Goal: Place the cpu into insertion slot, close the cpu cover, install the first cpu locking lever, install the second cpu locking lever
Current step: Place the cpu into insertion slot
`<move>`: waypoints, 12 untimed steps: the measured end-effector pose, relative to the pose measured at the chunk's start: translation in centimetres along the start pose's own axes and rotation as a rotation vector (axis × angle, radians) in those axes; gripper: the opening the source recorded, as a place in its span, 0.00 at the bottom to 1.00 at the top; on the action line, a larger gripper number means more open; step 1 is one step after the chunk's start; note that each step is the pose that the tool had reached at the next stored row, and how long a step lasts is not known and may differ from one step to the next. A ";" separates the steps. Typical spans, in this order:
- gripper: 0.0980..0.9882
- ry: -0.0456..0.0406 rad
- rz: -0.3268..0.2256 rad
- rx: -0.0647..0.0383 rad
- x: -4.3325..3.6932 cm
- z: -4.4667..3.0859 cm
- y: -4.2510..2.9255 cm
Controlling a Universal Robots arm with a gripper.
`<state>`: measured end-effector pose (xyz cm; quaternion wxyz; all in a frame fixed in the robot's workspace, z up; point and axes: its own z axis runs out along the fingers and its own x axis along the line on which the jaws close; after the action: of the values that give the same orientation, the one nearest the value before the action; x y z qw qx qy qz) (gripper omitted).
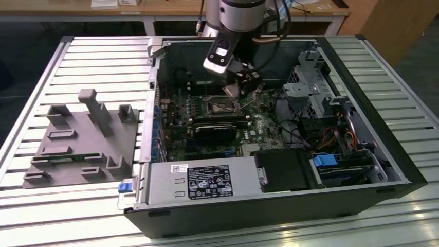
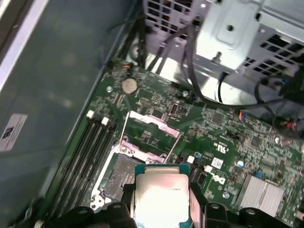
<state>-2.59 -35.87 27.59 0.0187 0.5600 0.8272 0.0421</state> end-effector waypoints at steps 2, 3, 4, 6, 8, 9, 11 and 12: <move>0.49 -0.0031 0.034 -0.001 0.00 0.07 -0.01; 0.49 -0.0046 0.051 -0.001 0.00 0.11 -0.01; 0.49 -0.0062 0.067 -0.001 0.00 0.15 -0.02; 0.49 -0.0094 0.102 -0.002 0.00 0.22 -0.02; 0.49 -0.0127 0.138 -0.002 0.00 0.30 -0.03; 0.49 -0.0143 0.156 -0.002 0.00 0.33 -0.03; 0.49 -0.0175 0.191 -0.003 -0.01 0.40 -0.04; 0.49 -0.0191 0.208 -0.003 -0.01 0.44 -0.04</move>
<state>-2.59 -35.87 27.16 0.0231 0.6433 0.7642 0.0398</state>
